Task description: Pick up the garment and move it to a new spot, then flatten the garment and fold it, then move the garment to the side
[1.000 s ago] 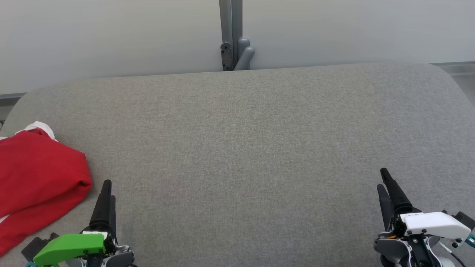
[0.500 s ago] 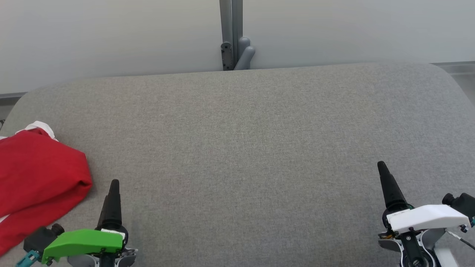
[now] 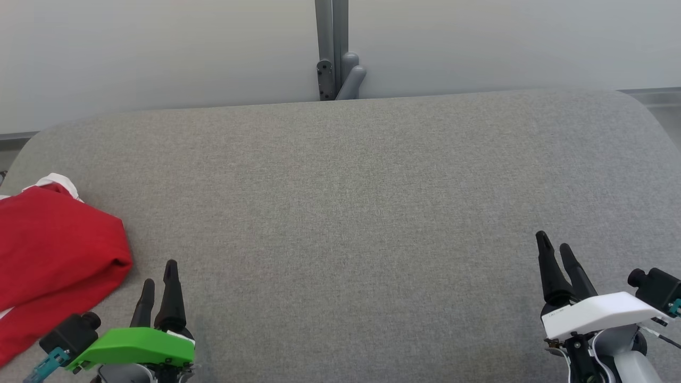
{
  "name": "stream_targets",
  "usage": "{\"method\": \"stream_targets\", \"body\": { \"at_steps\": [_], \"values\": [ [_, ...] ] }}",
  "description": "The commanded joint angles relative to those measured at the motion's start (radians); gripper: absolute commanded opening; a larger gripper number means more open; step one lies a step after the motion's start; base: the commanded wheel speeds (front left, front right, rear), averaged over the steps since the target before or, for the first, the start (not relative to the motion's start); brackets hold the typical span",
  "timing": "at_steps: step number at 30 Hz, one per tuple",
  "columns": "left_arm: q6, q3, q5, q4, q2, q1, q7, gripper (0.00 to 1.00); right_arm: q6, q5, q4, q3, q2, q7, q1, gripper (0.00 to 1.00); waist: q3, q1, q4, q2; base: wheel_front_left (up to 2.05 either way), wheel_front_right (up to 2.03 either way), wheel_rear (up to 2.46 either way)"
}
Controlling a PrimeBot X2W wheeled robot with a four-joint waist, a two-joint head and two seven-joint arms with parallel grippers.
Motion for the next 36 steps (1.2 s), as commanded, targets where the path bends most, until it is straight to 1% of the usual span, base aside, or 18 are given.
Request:
{"method": "stream_targets", "body": {
  "at_steps": [1,23,36],
  "values": [
    [0.006,-0.002,0.039,-0.008,0.011,0.001,-0.012,1.00,0.000,-0.036,-0.011,0.002,-0.010,-0.011,-0.003,1.00,0.000,0.0000,0.000,-0.0001,0.00,0.00,0.00],
    [0.010,-0.002,0.289,-0.015,0.002,0.012,-0.079,1.00,0.000,-0.300,-0.026,0.022,-0.026,-0.075,0.004,1.00,0.009,0.0000,0.003,-0.0001,0.00,0.00,0.00],
    [0.018,-0.003,0.389,-0.008,0.001,0.022,-0.110,1.00,0.000,-0.418,-0.032,0.016,-0.026,-0.105,0.018,1.00,0.012,0.0000,0.002,-0.0001,0.00,0.00,0.00]
  ]
}}
